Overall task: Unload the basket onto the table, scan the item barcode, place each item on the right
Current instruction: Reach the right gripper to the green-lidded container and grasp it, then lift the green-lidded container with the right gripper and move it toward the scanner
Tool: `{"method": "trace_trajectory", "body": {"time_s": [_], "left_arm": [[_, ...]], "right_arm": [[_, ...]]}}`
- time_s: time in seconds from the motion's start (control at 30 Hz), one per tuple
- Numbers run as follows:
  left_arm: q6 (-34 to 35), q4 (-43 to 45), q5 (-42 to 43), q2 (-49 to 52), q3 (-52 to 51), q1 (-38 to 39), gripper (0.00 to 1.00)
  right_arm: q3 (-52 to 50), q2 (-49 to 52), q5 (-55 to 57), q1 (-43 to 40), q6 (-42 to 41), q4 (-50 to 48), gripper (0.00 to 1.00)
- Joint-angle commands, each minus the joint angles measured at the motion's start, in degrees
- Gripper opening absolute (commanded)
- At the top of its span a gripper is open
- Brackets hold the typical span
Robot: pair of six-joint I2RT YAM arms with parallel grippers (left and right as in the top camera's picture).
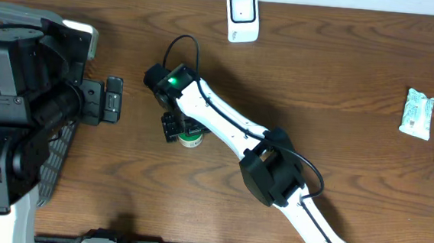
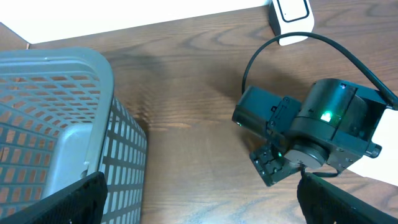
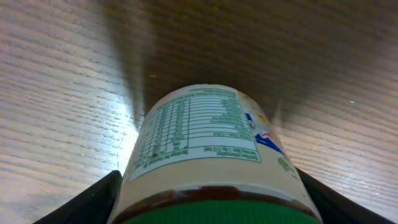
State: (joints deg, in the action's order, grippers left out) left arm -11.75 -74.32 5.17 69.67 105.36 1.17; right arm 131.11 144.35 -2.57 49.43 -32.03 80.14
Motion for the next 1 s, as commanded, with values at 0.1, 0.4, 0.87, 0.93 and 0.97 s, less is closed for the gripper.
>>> {"method": "trace_trajectory", "body": {"time_s": [0.1,0.4,0.87,0.93,0.97], "left_arm": [[0.94,-0.02,-0.76,-0.17,0.11,-0.24,0.98],[0.94,-0.2,-0.76,-0.17,0.11,-0.24,0.98],[0.96,-3.21,-0.74,-0.07,0.11,-0.24,0.98],[0.96,-3.23,-0.72,-0.07,0.11,-0.24,0.98],[0.96,-3.23,-0.74,-0.07,0.11,-0.24,0.98]], "right_arm": [[-1.22,0.35,0.31,0.28,-3.21,0.02,0.68],[-4.92,0.35,-0.46,0.28,-4.17,-2.05,0.69],[-4.7,0.33,-5.6,-1.22,-4.15,-1.05,0.56],[-4.68,0.33,-8.35,-2.32,-4.13,-0.83,0.54],[-4.68,0.33,-9.81,-3.17,-4.13,-0.59,0.53]]}}
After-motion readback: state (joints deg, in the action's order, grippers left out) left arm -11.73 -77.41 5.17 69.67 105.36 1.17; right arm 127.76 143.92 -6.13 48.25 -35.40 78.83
